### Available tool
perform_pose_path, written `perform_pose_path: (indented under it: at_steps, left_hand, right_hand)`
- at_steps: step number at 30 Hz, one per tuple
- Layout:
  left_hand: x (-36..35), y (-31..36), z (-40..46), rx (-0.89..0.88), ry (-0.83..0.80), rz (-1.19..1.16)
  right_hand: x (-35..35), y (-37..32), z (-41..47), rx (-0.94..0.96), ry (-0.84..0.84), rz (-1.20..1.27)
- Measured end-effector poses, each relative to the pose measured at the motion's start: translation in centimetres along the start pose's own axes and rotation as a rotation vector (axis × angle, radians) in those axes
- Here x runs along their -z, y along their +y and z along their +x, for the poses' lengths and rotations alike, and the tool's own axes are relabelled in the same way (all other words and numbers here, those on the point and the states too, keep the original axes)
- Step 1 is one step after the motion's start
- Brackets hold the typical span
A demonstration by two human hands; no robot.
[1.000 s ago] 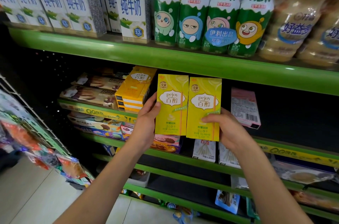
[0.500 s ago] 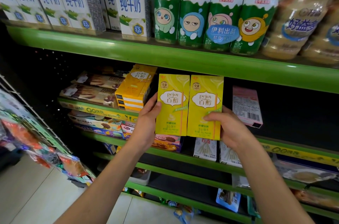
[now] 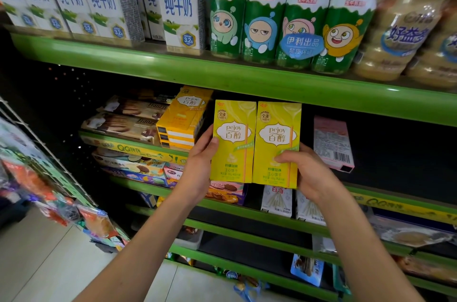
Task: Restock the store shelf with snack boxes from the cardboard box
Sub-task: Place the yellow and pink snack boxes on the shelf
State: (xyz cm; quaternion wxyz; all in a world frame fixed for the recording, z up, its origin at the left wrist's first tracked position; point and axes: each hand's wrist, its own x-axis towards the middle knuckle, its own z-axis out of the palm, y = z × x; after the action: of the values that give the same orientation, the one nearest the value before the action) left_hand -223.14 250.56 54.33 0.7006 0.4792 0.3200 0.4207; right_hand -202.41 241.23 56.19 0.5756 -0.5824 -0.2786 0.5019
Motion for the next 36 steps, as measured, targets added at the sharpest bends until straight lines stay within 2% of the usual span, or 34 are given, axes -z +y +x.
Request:
perform_pose_path:
  at_steps: [21, 32, 36]
  left_hand:
    - [-0.5, 0.6, -0.3, 0.031, 0.005, 0.027]
    - [-0.6, 1.2, 0.0, 0.029, 0.01, 0.122]
    - [-0.9, 2.6, 0.3, 0.016, 0.075, 0.074]
  right_hand:
    - [0.1, 0.1, 0.2, 0.003, -0.037, 0.026]
    - [-0.3, -0.2, 0.2, 0.0, 0.023, 0.061]
    - [-0.6, -1.0, 0.1, -0.006, 0.06, 0.107]
